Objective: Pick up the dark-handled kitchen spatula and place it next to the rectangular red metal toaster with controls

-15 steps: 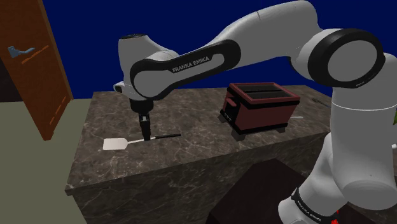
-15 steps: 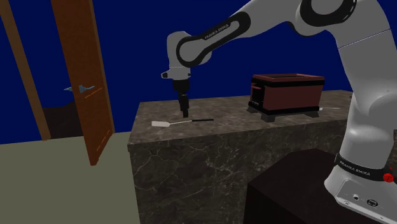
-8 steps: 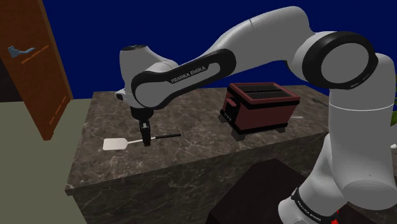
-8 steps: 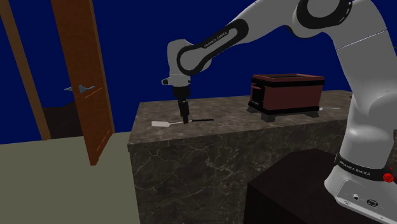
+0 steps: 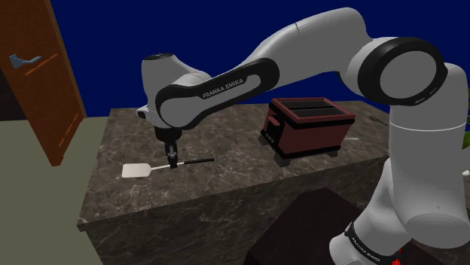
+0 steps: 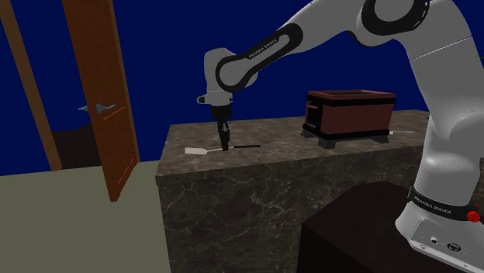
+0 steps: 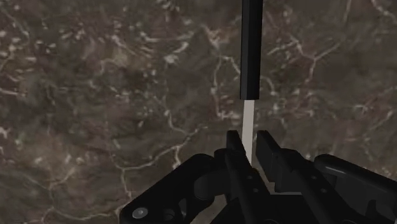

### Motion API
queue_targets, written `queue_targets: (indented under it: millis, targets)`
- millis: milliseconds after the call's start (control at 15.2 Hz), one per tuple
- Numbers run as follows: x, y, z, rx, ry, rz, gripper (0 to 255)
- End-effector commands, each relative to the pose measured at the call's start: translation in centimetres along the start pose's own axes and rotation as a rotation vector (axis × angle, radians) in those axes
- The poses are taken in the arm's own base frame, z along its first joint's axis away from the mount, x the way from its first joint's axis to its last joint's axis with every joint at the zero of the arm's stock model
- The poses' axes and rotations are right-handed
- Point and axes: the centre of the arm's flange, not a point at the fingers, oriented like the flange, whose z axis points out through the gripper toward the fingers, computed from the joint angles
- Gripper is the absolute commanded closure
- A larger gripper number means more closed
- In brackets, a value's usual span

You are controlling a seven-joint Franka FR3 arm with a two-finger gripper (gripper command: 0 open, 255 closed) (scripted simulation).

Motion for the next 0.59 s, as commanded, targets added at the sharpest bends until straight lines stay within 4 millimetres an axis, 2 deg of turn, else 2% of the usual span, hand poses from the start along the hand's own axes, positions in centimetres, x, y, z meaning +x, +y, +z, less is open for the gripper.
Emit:
queue_targets:
  millis: [0,396,528]
  targets:
    - [0.0,0.0,0.0,0.000,0.000,0.000,255]
    - [0.0,0.0,0.0,0.000,0.000,0.000,255]
    - [-0.1,0.0,-1.1,0.000,0.000,0.000,255]
